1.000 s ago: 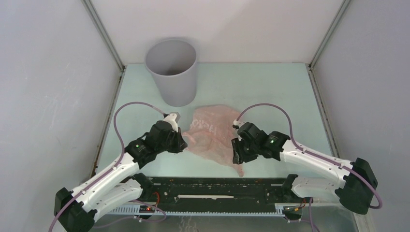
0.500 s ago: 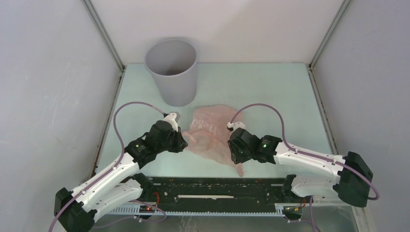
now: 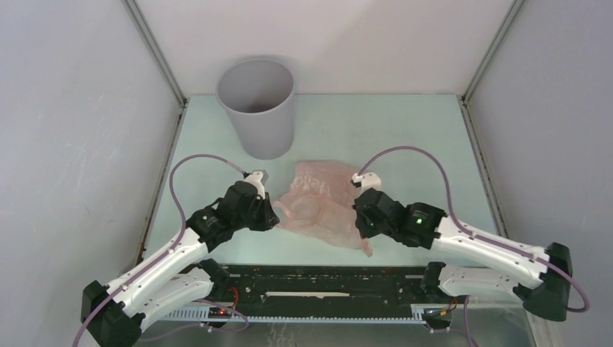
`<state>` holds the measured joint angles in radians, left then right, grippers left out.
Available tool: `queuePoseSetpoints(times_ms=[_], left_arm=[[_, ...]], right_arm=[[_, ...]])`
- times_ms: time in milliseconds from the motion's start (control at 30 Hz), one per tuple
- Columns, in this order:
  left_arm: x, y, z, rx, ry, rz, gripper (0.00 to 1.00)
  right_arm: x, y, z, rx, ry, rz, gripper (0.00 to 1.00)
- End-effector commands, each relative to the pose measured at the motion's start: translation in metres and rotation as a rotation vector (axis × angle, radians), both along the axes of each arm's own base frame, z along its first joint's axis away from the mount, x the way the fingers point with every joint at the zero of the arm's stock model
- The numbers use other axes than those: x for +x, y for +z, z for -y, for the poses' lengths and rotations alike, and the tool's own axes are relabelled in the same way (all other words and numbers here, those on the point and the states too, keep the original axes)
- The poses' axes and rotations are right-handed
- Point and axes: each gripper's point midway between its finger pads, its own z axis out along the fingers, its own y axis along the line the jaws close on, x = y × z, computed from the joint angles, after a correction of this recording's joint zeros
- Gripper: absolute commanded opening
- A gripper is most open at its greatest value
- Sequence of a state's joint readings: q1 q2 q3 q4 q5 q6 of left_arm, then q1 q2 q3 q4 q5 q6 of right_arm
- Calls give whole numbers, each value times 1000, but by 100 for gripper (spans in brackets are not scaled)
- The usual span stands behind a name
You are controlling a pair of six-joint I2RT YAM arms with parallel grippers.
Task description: Put the trash bags into the trash bin
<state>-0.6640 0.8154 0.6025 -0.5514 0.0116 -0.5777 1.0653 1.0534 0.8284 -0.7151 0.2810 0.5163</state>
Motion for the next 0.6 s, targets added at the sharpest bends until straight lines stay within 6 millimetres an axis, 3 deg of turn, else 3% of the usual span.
queuePoseSetpoints(times_ms=[0,100,233,300,467,567], left_arm=[[2,33,7,-65,1,27,21],[-4,40,11,-82,-38,16,36],[-10,76,2,-129,-30,105,74],[-12,96,-7,-145,-9,166,86],[-10,126,-23,-112,38,222,94],[-5,122,-7,-75,-40,167,95]], right_arm=[[23,46,13,79,-103,112,0],[32,50,13,92,-98,126,0],[40,50,14,34,-77,140,0],[43,50,16,15,-72,142,0],[42,51,15,24,-52,132,0],[41,52,16,36,-48,123,0]])
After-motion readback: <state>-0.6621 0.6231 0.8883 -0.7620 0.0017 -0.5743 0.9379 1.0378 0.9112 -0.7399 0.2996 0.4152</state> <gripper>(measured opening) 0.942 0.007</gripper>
